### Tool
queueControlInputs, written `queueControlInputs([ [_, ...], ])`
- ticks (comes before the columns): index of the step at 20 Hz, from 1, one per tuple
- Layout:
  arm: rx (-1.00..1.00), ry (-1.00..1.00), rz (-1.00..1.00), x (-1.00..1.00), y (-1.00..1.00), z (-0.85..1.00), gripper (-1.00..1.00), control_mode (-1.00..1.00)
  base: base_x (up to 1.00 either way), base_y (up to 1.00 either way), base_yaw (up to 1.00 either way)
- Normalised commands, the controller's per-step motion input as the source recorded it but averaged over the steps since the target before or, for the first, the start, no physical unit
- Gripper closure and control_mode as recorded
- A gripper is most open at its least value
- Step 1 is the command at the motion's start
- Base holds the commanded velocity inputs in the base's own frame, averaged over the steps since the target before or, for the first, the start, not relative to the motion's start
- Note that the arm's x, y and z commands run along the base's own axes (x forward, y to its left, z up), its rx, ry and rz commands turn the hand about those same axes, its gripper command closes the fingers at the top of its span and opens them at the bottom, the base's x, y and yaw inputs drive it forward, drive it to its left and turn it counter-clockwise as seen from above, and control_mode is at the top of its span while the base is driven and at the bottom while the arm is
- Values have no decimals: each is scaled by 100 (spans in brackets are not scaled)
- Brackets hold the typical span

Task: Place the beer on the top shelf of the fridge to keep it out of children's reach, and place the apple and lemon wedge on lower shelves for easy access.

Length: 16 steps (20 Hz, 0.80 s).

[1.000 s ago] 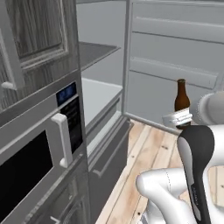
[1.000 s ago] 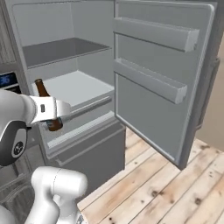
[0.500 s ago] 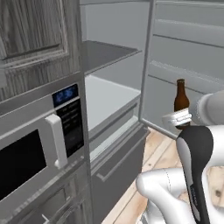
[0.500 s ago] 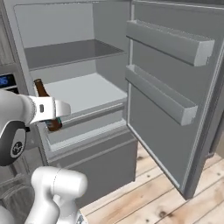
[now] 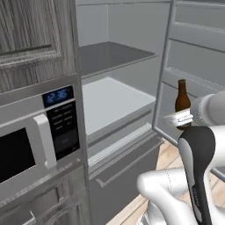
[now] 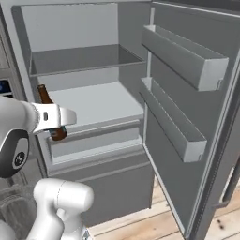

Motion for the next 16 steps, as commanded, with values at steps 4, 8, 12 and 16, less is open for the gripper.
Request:
queueControlInputs([
  [4, 0, 0, 0, 0, 0, 0, 100, 100, 21, -37, 38],
  [8, 0, 0, 0, 0, 0, 0, 100, 100, 17, -40, 37],
  [12, 0, 0, 0, 0, 0, 0, 100, 100, 22, -43, 37],
  [16, 0, 0, 0, 0, 0, 0, 100, 100, 24, -45, 36],
])
